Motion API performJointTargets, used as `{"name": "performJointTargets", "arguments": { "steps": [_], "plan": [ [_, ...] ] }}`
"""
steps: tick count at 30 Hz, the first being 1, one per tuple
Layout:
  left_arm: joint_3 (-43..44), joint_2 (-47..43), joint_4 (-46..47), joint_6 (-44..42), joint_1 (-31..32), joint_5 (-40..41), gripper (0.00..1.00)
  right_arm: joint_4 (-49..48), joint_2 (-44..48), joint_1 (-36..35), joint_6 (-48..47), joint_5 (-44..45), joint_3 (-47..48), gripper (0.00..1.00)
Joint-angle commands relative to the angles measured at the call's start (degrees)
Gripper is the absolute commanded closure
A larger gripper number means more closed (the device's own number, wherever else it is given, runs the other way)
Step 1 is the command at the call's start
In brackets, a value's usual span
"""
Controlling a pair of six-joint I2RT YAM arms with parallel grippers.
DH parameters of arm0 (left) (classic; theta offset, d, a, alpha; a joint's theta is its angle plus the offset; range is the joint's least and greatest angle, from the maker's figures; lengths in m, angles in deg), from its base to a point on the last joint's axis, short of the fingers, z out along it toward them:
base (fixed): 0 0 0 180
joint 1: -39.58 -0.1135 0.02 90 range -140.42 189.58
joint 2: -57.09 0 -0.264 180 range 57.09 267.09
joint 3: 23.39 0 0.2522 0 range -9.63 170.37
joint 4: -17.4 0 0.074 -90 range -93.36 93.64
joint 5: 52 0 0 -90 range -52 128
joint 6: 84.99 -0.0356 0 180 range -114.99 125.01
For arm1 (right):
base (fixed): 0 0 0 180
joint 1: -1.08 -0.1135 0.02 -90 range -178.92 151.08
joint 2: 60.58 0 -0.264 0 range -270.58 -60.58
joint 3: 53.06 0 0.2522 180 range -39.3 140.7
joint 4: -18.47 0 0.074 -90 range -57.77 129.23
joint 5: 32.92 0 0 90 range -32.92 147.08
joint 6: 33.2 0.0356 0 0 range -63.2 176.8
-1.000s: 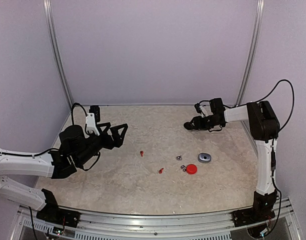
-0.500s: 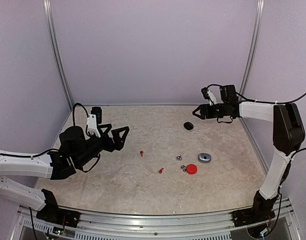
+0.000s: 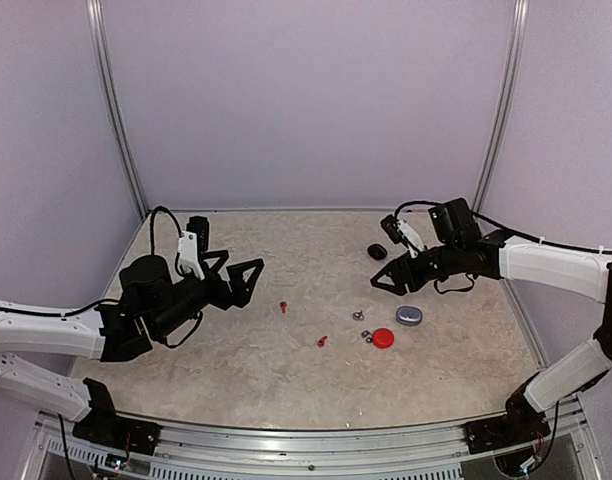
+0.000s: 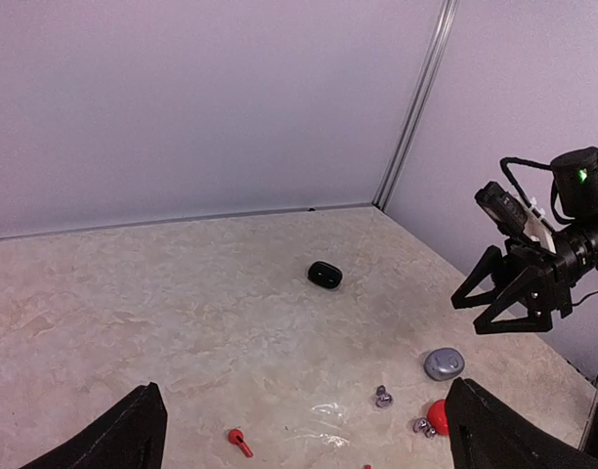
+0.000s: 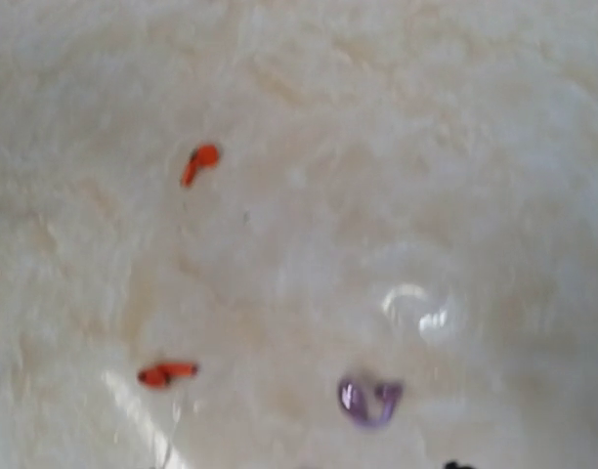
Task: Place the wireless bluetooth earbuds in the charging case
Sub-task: Move the charging case to the center of the board.
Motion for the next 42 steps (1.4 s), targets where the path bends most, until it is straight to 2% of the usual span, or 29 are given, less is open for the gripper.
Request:
{"name": "performJointTargets", "arguments": {
  "steps": [1,9,17,24,32,36,42],
  "plan": [
    [1.6,1.2,0.2,-1.5,0.7,-1.6,0.01,7.2,3.5,-2.5,-0.8,3.8,-2.3,0.37],
    [2.7,3.5,0.6,-2.2,0.8,-4.3,0.01,19.3,-2.4,-6.7,-3.7,10.7,-1.2,0.37],
    [3.5,5.1,0.6,-3.6,0.8,-5.9,0.01,20.2,-9.1,-9.1,-7.6,17.8,-1.2,0.35],
    [3.6,6.1,1.5,-4.1,0.6,-6.8,0.01,19.1,-12.4,-9.9,-9.4,17.9,-0.3,0.36],
    [3.6,6.9,2.1,-4.4,0.3,-7.1,0.01,18.3,-16.7,-12.1,-11.3,22.6,1.5,0.37],
    [3.6,7.0,2.3,-4.4,0.0,-7.1,0.01,17.7,-17.5,-12.5,-12.6,21.6,1.9,0.38],
    [3.7,7.3,2.4,-4.6,-0.3,-7.4,0.01,19.1,-17.6,-14.0,-12.2,19.3,3.0,0.49]
  ]
}}
